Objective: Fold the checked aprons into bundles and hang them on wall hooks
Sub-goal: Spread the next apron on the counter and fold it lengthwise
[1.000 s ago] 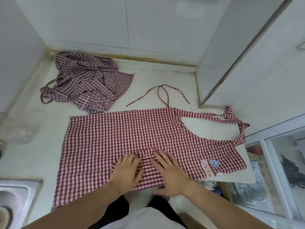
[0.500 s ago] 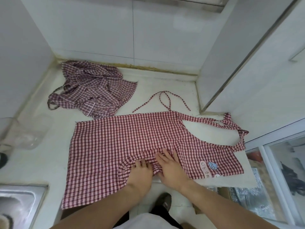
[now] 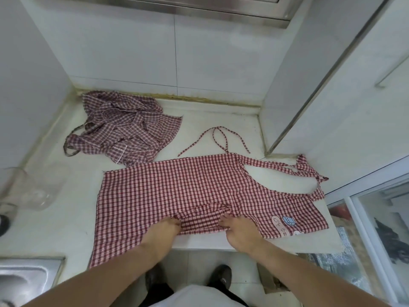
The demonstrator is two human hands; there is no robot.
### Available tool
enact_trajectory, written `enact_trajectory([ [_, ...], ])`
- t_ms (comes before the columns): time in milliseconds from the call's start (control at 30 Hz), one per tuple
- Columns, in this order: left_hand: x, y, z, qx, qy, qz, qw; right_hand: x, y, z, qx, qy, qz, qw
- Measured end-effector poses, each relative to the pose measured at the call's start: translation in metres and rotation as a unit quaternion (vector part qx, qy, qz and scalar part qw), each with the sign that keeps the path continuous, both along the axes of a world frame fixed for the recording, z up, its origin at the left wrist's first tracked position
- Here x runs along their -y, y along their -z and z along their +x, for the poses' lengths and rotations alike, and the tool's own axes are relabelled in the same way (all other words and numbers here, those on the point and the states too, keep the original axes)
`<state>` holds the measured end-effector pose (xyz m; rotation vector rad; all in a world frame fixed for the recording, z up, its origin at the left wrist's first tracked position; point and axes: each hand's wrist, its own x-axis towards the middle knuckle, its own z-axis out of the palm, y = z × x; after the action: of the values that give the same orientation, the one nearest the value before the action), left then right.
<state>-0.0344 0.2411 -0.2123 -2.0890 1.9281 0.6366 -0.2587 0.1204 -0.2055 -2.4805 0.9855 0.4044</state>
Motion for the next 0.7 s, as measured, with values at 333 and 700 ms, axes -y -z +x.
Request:
enact_trajectory([
  [333, -0.006, -0.027, 0.080, -0.022, -0.087, 0.206, 0.974, 0.026, -0.045, 0.014, -0.118, 0.023, 0.283, 0.952],
  [700, 0.016, -0.058, 0.153, -0.072, -0.128, 0.219, 0.965, 0.096, -0.080, 0.050, -0.153, -0.037, 0.207, 0.966],
])
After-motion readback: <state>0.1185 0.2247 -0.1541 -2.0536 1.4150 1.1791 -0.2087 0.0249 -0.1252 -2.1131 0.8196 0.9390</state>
